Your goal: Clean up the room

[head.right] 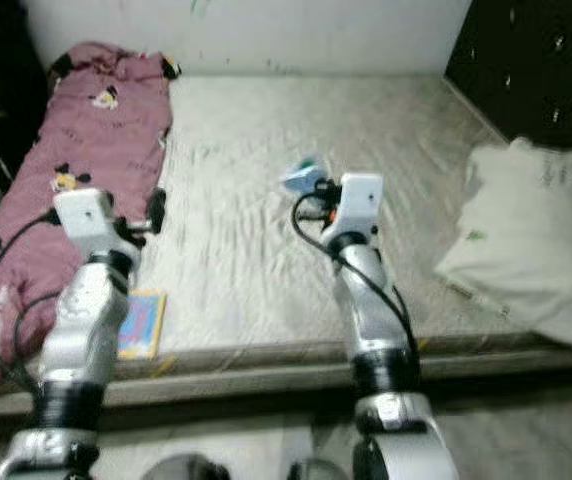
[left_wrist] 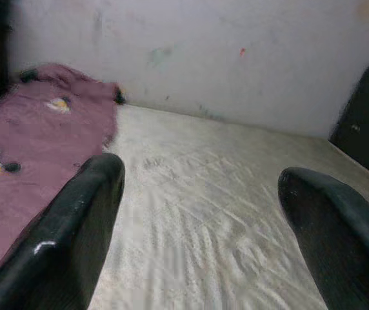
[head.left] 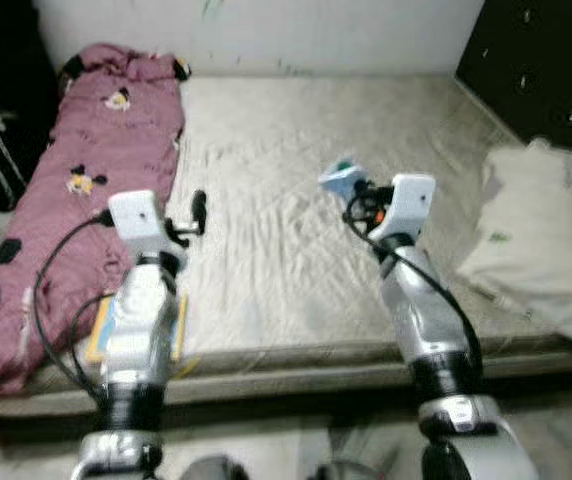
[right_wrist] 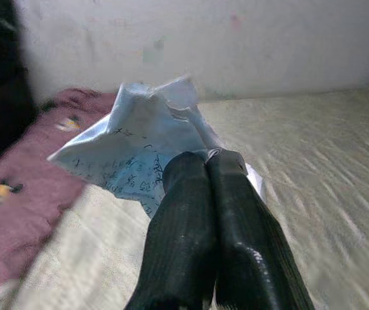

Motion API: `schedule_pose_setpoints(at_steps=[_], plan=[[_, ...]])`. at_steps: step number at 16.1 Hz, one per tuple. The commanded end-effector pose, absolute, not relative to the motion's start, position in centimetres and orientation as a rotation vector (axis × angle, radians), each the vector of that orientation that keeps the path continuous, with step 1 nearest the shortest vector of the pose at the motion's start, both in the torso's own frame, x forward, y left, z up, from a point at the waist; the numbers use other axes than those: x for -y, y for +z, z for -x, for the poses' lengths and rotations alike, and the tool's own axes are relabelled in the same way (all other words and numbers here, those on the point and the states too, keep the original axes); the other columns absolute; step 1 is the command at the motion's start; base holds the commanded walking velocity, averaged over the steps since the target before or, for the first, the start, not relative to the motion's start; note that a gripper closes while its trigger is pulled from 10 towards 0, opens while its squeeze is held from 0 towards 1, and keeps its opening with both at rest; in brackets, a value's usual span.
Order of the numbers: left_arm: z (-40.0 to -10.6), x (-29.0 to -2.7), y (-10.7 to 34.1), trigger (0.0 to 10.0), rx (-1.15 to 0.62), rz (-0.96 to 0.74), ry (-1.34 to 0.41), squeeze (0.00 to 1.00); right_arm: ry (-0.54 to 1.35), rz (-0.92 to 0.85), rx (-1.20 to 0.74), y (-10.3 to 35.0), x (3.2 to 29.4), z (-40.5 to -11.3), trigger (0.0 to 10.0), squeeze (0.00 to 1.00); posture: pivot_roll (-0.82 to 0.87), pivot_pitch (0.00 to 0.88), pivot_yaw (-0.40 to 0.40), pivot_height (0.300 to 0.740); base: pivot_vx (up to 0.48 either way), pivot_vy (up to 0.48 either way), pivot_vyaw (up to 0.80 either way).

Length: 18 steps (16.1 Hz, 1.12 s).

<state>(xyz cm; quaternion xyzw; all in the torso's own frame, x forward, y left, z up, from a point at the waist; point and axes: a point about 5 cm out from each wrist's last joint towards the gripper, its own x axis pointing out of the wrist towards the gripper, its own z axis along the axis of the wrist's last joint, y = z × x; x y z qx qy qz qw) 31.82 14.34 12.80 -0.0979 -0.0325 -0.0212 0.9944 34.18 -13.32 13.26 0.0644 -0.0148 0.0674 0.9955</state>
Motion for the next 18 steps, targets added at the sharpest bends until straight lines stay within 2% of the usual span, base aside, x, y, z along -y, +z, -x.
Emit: schedule_pose_setpoints(at_steps=[1, 2, 11, 18], plan=[[-31.90, -14.47, 12.86, 10.0, 0.064, 0.181, -0.054, 0.00, 0.152, -0.129, 0.032, 13.49, 12.96, -34.30, 10.0, 0.00, 0.01, 0.000, -0.017, 0.740, 0.000, 0.480, 0.00], [-31.87, -14.47, 12.96, 10.0, 0.077, 0.184, -0.053, 0.00, 0.164, -0.125, 0.025, 13.38, 12.83, -34.29, 10.0, 0.00, 0.01, 0.000, -0.019, 0.740, 0.000, 0.480, 0.00], [-31.48, -14.11, 13.32, 10.0, 0.115, 0.203, -0.112, 0.00, 0.212, -0.097, 0.022, 13.26, 12.25, -34.24, 10.0, 0.00, 0.01, 0.000, -0.023, 0.740, 0.000, 0.000, 0.00], [-31.49, -14.21, 13.36, 10.0, 0.115, 0.202, -0.117, 0.00, 0.209, -0.093, 0.022, 13.24, 12.31, -34.28, 10.0, 0.00, 0.02, 0.000, -0.021, 0.740, 0.245, 0.000, 0.00]])
